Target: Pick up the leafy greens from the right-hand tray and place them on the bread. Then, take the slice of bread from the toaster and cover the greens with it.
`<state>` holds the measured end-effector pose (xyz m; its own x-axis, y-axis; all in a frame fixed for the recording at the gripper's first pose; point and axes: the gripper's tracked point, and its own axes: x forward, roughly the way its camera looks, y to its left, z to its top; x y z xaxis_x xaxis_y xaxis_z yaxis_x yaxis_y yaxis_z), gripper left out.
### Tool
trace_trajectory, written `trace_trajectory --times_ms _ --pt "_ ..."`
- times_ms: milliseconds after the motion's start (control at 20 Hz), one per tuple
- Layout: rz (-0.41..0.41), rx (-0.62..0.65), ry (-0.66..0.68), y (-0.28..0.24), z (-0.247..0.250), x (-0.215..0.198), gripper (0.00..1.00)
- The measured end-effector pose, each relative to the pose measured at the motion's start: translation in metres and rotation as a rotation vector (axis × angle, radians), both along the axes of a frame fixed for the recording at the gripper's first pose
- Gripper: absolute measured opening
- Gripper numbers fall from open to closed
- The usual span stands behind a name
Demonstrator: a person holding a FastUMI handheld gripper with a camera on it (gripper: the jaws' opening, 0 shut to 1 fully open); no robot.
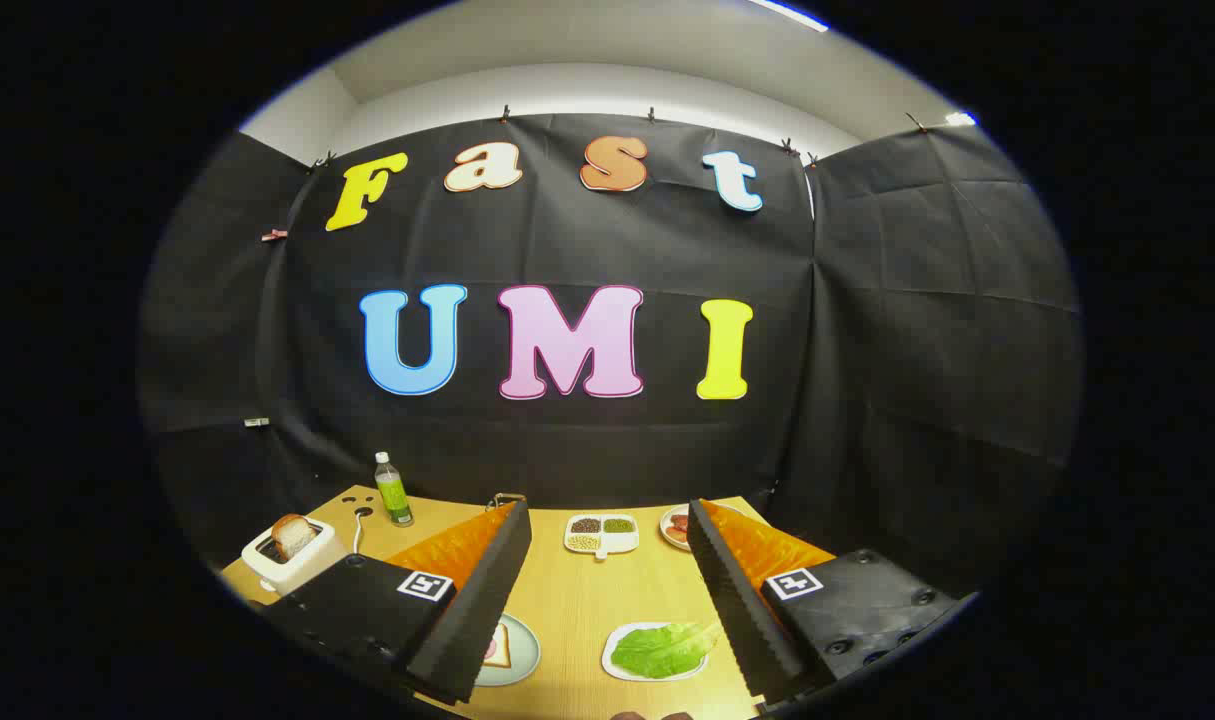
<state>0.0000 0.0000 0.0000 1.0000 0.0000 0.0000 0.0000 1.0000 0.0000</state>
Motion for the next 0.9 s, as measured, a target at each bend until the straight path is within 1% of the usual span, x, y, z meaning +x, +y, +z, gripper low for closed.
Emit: trace_trajectory --times_ms 400,900 --pt "-0.005 0.037 0.071 -0.013 -0.022 0.01 0.98" --pt "0.038 0.019 0.122 -0.015 -0.04 0.025 0.98"
